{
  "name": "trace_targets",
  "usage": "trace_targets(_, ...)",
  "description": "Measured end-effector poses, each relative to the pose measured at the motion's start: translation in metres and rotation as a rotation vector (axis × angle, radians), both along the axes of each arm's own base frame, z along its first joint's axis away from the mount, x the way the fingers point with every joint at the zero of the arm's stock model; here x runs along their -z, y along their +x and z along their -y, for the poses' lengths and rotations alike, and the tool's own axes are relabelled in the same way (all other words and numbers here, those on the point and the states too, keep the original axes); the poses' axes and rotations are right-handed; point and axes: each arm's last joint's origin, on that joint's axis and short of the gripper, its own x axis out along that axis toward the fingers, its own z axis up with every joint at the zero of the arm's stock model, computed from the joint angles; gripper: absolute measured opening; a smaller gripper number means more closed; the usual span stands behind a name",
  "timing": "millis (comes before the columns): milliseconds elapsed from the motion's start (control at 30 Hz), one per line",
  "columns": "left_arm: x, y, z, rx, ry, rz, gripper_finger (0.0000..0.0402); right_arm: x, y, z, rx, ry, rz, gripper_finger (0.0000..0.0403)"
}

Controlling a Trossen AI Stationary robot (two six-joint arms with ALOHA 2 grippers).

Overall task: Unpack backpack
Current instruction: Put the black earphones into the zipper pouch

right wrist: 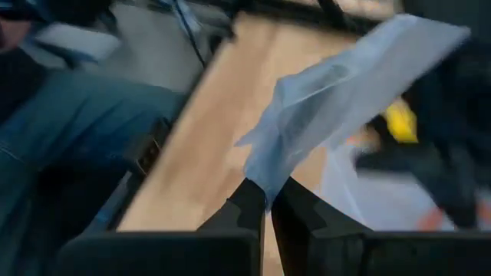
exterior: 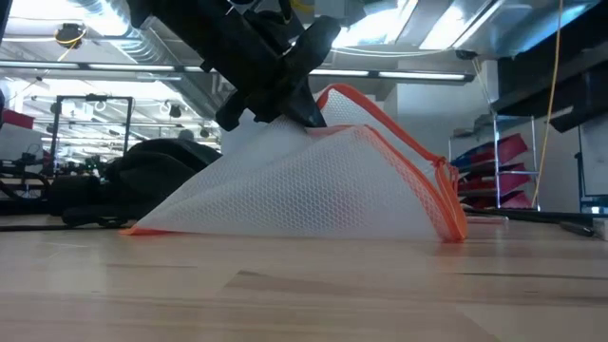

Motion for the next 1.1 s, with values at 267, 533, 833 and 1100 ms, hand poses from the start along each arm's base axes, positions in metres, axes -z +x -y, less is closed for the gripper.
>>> trace_targets(267, 0.001, -0.001, 0.000, 0.001, 0.004, -0.016, 0.0000, 0.054, -0.016, 0.006, 0.024, 0.068, 0.143, 0.0000)
trace_targets(533, 0.001, -0.001, -0.001, -0.001, 0.004, -0.017, 0.0000, 0.112, -0.049, 0.055, 0.425, 0.165, 0.049, 0.0000)
trace_targets(833, 0.001, -0.001, -0.001, -0.004, -0.001, -0.009, 0.0000, 0.139, -0.041, 0.064, 0.495, 0.199, -0.050, 0.0000)
trace_targets(1100, 0.001, -0.001, -0.001, -0.005, -0.003, -0.009, 0.0000, 0.167, -0.030, 0.076, 0.629, 0.157, -0.129, 0.0020)
